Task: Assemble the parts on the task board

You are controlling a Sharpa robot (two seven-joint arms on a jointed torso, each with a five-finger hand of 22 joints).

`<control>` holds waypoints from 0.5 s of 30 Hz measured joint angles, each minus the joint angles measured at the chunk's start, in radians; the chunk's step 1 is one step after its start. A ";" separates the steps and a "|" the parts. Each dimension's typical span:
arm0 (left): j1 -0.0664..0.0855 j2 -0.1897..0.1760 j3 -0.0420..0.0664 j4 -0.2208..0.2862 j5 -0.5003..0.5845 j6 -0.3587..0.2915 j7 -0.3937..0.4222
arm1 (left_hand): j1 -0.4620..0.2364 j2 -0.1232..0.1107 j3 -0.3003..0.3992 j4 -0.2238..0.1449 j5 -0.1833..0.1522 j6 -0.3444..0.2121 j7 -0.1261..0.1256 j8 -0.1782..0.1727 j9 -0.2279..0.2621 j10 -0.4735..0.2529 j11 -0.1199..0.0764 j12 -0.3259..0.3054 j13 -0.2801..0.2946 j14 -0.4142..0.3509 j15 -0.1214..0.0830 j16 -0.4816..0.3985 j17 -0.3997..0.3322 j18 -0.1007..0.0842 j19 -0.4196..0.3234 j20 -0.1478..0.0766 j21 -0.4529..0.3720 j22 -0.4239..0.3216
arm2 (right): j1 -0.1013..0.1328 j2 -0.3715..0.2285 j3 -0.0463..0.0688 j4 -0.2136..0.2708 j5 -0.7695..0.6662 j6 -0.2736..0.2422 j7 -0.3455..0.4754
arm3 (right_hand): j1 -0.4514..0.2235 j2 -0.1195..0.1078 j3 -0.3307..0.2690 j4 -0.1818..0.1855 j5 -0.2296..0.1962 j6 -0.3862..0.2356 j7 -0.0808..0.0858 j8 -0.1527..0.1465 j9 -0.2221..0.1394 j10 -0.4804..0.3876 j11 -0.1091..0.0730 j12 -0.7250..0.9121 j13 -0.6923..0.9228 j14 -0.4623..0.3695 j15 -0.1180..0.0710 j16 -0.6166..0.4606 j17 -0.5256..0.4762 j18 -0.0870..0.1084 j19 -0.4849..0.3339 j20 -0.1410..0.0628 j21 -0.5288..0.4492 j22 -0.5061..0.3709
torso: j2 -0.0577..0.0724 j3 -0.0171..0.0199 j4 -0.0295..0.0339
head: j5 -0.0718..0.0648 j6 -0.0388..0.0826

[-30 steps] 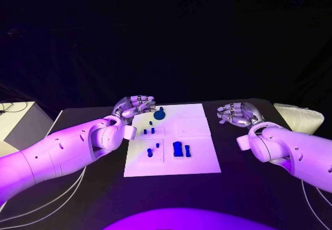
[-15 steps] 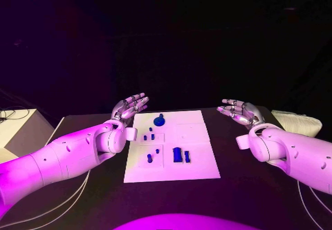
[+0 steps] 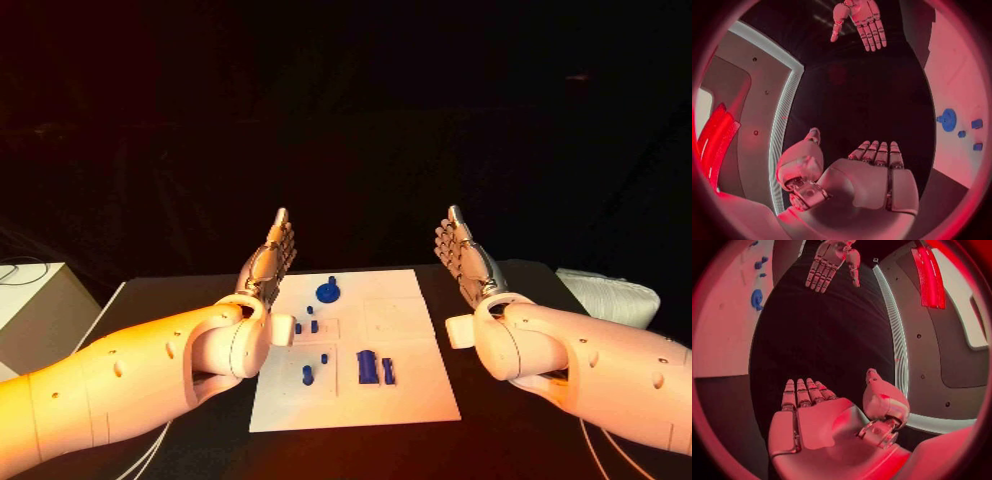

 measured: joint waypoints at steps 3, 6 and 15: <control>0.030 0.000 -0.032 0.040 0.013 -0.066 0.002 | -0.121 0.002 -0.004 -0.004 -0.004 -0.012 -0.002 -0.004 -0.004 -0.018 -0.006 0.000 -0.001 -0.012 -0.001 0.000 -0.005 0.000 -0.011 -0.007 -0.005 -0.005 | -0.005 -0.013 0.011 0.053 0.052 -0.049 0.023 | -0.065 0.004 -0.009 -0.001 -0.004 -0.014 -0.004 -0.004 -0.006 -0.028 -0.003 0.000 -0.003 -0.020 -0.005 -0.006 -0.007 -0.006 -0.014 -0.004 -0.001 -0.007 | 0.003 -0.0060 0.0207 | -0.019 0.027; 0.048 0.000 -0.053 0.067 0.025 -0.122 0.003 | -0.194 0.004 -0.007 -0.007 -0.004 -0.020 -0.008 -0.005 -0.005 -0.028 -0.007 0.000 -0.001 -0.021 -0.003 -0.004 -0.007 0.000 -0.016 -0.009 -0.005 -0.008 | -0.008 -0.021 0.017 0.084 0.094 -0.090 0.042 | -0.103 0.007 -0.014 -0.001 -0.004 -0.020 -0.008 -0.006 -0.010 -0.042 -0.003 0.000 -0.004 -0.031 -0.004 -0.006 -0.011 -0.006 -0.023 -0.005 -0.004 -0.012 | 0.005 -0.0105 0.0358 | -0.032 0.045; 0.058 0.000 -0.061 0.081 0.047 -0.203 0.006 | -0.297 0.007 -0.010 -0.010 -0.009 -0.034 -0.009 -0.010 -0.008 -0.048 -0.009 0.000 -0.003 -0.035 -0.007 -0.004 -0.009 0.000 -0.029 -0.014 -0.009 -0.011 | -0.010 -0.024 0.019 0.095 0.153 -0.146 0.072 | -0.155 0.010 -0.024 -0.002 -0.010 -0.037 -0.009 -0.010 -0.015 -0.063 -0.007 -0.004 -0.008 -0.050 -0.006 -0.010 -0.016 -0.006 -0.037 -0.009 -0.004 -0.018 | 0.007 -0.0149 0.0509 | -0.042 0.056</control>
